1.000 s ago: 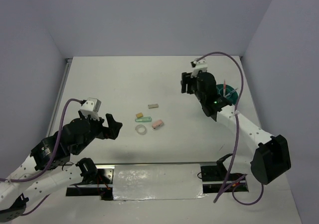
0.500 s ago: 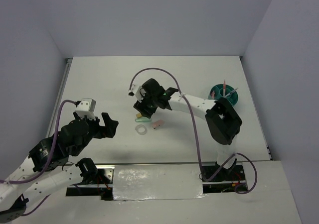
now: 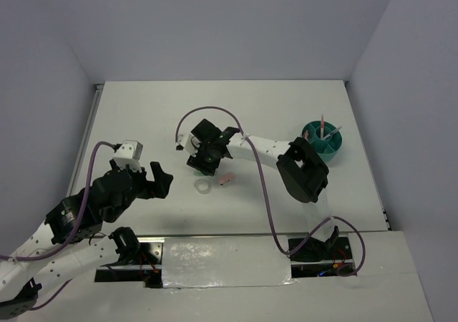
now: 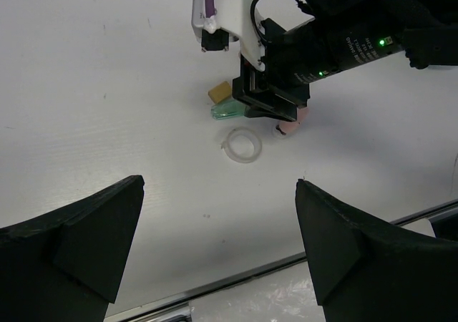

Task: Sort the stationery into containers
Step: Pick up the stationery from the center of the board.

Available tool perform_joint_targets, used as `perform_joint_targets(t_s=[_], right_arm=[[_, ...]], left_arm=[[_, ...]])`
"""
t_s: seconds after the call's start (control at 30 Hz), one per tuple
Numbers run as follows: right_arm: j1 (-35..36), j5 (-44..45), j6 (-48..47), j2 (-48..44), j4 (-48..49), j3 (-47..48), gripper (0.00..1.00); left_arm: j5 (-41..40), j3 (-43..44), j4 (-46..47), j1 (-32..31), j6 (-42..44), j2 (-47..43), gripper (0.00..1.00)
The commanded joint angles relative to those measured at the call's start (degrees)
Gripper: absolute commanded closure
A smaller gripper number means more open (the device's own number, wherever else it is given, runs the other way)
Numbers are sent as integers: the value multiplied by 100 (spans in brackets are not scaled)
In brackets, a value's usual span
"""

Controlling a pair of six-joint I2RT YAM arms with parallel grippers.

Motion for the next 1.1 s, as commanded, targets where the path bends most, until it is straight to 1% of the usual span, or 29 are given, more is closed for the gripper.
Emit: perform_joint_targets(t_s=[0.0, 0.1, 0.33, 0.4, 0.47, 0.67, 0.77, 0.87, 0.9, 0.97, 1.07], right_arm=[[85, 145, -136, 188, -64, 208, 43], [85, 312, -189, 250, 138, 129, 43], [85, 312, -233, 434, 279, 235, 43], [85, 225, -225, 487, 261, 278, 44], [85, 137, -225, 539, 209, 331, 48], [85, -31, -216, 689, 50, 437, 49], [102, -75, -224, 645, 68, 393, 68], [120, -101, -260, 575, 59, 349, 78], [120, -118, -268, 496, 77, 323, 84], [120, -171, -303, 399, 103, 261, 88], [111, -101, -269, 145, 357, 156, 91]], left_arm=[[73, 74, 232, 20, 109, -9, 1], [116, 66, 258, 20, 127, -27, 1], [169, 48, 285, 20, 153, -62, 1], [195, 48, 294, 20, 162, -79, 1], [213, 39, 302, 20, 180, -80, 1], [257, 39, 329, 28, 206, -106, 1], [292, 30, 346, 20, 206, -124, 1], [310, 30, 355, 20, 224, -141, 1], [310, 30, 355, 20, 232, -132, 1], [310, 22, 364, 28, 232, -141, 1], [327, 30, 373, 20, 232, -141, 1]])
